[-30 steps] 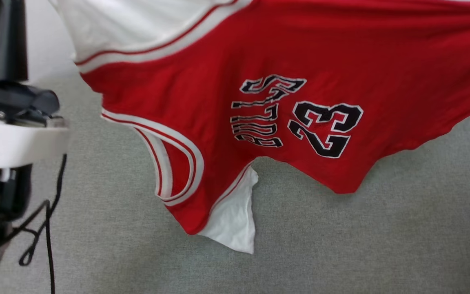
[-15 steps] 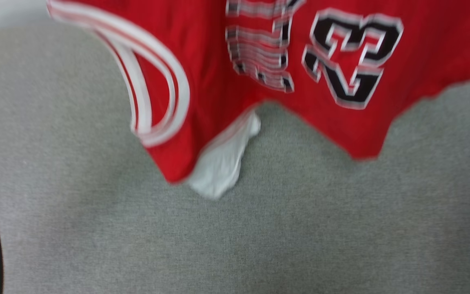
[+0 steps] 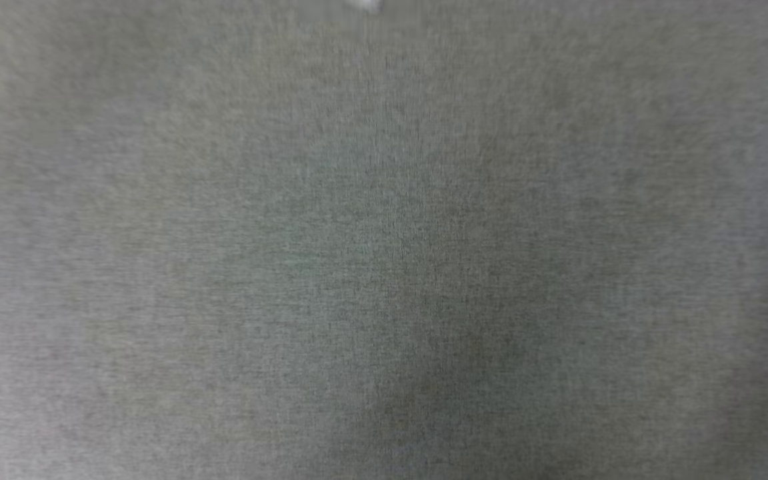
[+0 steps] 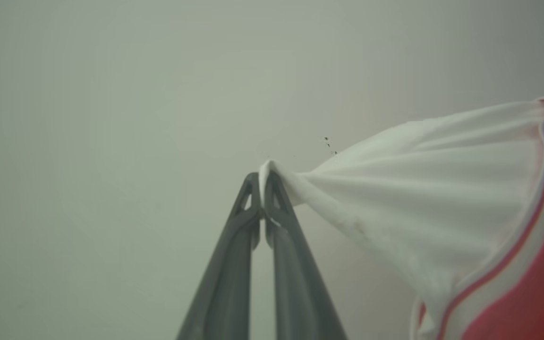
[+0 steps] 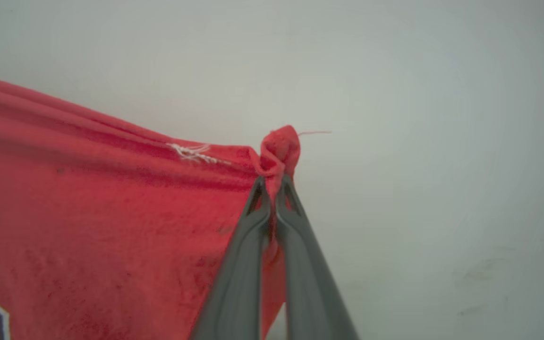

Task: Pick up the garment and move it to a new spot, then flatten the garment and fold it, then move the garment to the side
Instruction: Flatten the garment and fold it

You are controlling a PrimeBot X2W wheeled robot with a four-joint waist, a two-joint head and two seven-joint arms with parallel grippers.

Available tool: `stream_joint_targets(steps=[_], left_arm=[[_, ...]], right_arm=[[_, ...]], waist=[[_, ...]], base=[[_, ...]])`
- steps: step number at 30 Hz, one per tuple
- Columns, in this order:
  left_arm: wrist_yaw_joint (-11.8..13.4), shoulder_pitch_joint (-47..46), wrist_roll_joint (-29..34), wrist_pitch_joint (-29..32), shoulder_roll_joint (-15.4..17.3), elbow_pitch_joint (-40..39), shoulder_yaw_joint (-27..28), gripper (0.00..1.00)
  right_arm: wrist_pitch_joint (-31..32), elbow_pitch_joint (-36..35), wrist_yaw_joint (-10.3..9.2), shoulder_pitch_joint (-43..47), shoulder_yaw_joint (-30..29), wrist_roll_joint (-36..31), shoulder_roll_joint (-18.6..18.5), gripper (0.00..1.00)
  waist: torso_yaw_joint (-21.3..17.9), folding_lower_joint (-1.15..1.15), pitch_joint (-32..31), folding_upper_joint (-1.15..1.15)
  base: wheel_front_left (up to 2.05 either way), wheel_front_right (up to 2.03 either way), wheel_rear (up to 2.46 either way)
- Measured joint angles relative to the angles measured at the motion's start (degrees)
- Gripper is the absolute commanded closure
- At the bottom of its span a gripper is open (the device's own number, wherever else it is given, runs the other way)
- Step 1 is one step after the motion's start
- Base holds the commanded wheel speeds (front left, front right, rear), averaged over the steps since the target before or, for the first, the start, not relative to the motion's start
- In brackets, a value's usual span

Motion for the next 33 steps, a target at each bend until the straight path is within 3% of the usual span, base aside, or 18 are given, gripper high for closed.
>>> stream_joint_targets(steps=[7, 15, 23, 33], left_arm=[[-0.42, -14.25, 5.21, -10.34, -4.87, 18.13, -2.32, 1.00], [-0.65, -14.96, 4.67, -15.34, -9.36, 27.02, -2.87, 1.00], [-0.53, 1.30, 3.60, -15.43, -13.96, 18.44, 0.86, 1.00], [-0.94, 24.98, 4.90, -15.51, -18.85, 9.55, 2.31, 1.00]], right_arm=[[-12.67, 14.03, 0.08, -14.85, -0.04, -7.47, 2.05, 1.00], [-22.41, 24.21, 0.04, -18.13, 0.15, -10.81, 3.50, 1.00], [-28.19, 29.95, -0.04, -10.32, 2.87, -9.05, 2.29, 1.00], [-33.95, 31.49, -0.07, 4.37, 5.98, -3.53, 2.63, 1.00]], waist=[[0.13, 0.00, 6.94, 0.00], [1.64, 0.00, 11.07, 0.00], [3.62, -0.01, 11.57, 0.00], [3.97, -0.01, 5.45, 0.00]], base=[[0.00, 0.00, 0.00], [0.00, 0.00, 0.00], [0.00, 0.00, 0.00], [0.00, 0.00, 0.00]])
